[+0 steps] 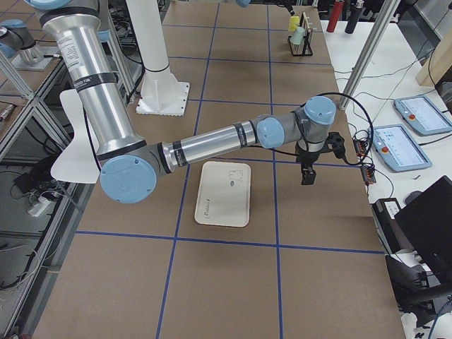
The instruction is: Left arm grabs green cup and hands to right arm on tray
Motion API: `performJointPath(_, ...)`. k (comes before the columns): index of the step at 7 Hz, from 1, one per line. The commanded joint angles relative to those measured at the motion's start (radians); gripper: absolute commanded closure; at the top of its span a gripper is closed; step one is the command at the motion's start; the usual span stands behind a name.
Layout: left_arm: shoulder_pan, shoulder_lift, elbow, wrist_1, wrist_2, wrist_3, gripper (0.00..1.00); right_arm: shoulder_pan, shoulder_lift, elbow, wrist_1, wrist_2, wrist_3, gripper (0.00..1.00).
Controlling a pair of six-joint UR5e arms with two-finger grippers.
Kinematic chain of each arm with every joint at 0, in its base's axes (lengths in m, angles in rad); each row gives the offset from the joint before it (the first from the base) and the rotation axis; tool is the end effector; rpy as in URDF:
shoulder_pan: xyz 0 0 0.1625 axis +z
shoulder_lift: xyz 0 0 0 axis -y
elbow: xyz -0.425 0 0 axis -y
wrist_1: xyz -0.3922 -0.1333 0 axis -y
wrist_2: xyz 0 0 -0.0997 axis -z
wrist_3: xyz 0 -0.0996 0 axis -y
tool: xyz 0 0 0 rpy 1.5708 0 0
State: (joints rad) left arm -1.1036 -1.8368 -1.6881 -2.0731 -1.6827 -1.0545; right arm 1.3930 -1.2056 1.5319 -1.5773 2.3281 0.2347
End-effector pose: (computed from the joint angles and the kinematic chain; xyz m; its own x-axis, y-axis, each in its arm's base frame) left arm 0.1680 -0.6043 0.4113 0.6666 -0.2323 -0.7083 0.5970 0.7353 0.3208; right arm -0.0495 -0.6421 0.4711 0.6975 -0.1145 0.7074 0.0058 0.9880 0.1541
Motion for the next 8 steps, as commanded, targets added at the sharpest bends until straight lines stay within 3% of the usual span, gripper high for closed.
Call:
performJointPath(1, 0.092, -0.018, 0.043, -0.059, 0.137, -0.067, 0.00, -0.043, 0.070, -0.085, 0.098, -0.026, 0.125, 0.01)
performJointPath(3, 0.137, -0.042, 0.134, -0.139, 0.222, -0.091, 0.00, -0.075, 0.092, -0.142, 0.209, -0.026, 0.234, 0.01)
performJointPath(5, 0.139, -0.079, 0.223, -0.192, 0.233, -0.087, 0.00, -0.115, 0.130, -0.145, 0.211, -0.029, 0.317, 0.01)
performJointPath(8, 0.137, -0.085, 0.246, -0.193, 0.239, -0.046, 0.00, -0.131, 0.144, -0.147, 0.211, -0.033, 0.345, 0.01)
